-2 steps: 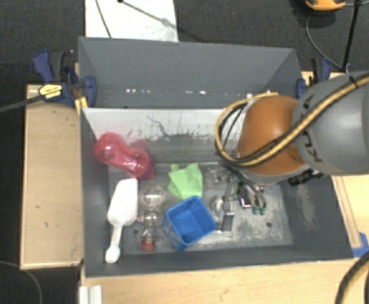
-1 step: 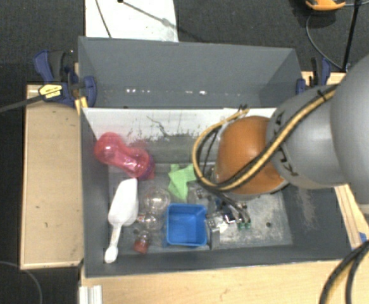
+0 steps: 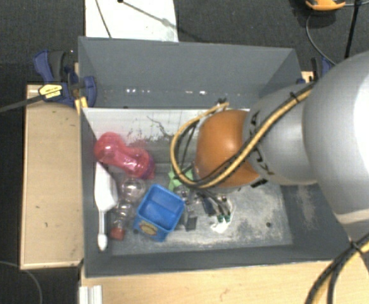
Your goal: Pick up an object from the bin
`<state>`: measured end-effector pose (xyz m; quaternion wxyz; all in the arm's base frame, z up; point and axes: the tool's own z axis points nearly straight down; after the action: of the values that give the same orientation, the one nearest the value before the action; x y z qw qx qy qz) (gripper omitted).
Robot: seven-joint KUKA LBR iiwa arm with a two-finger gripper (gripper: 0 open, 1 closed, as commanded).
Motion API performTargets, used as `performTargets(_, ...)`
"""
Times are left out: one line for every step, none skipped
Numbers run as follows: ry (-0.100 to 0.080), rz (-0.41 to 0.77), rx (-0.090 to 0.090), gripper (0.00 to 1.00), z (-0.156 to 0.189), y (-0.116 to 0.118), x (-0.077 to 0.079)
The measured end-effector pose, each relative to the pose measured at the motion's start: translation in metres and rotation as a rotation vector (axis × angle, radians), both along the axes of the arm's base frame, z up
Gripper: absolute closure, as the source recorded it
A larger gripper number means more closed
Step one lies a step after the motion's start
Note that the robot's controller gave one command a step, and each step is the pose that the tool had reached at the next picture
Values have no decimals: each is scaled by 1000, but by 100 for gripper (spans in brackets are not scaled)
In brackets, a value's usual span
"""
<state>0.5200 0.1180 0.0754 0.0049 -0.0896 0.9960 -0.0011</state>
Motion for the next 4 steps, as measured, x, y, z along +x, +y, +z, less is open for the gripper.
performTargets(0,0,0,100,0,0,0)
performTargets(2,0,0,100,2,0,-1)
performTargets(13,1,0,100,14,0,-3)
performTargets(9,1,1,100,35,1,-2)
